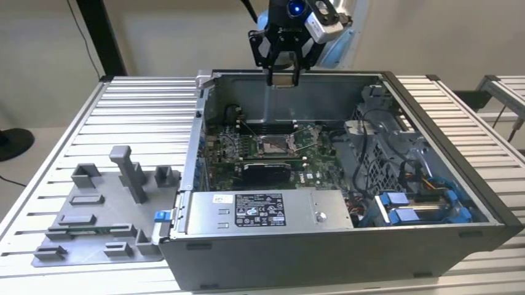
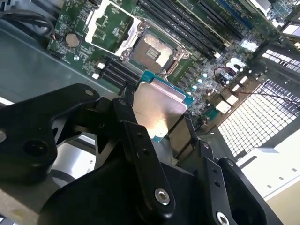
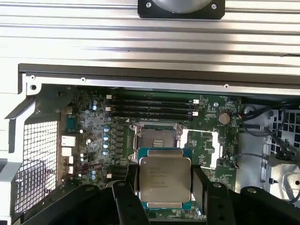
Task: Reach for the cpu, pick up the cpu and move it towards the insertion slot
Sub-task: 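Pick up the cpu and move it towards the insertion slot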
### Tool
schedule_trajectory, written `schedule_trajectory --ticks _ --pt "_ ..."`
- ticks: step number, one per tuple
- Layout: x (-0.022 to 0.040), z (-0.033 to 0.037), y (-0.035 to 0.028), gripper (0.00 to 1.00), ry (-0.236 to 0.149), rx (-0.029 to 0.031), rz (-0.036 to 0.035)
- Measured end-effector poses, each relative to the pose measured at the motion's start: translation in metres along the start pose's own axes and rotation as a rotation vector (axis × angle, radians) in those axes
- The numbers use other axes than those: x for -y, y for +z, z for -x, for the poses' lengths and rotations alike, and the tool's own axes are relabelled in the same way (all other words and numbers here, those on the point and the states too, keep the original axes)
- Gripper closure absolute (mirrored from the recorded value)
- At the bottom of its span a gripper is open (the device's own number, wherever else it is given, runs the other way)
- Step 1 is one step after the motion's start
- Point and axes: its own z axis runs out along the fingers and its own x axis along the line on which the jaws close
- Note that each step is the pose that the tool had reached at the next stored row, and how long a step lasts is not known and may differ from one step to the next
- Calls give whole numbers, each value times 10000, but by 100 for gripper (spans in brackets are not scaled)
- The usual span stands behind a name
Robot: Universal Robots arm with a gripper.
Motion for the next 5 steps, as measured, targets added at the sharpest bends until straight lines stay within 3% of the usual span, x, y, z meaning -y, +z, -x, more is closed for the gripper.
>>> schedule_trajectory --ticks 5 --pt "0 0 0 100 1 -16 1"
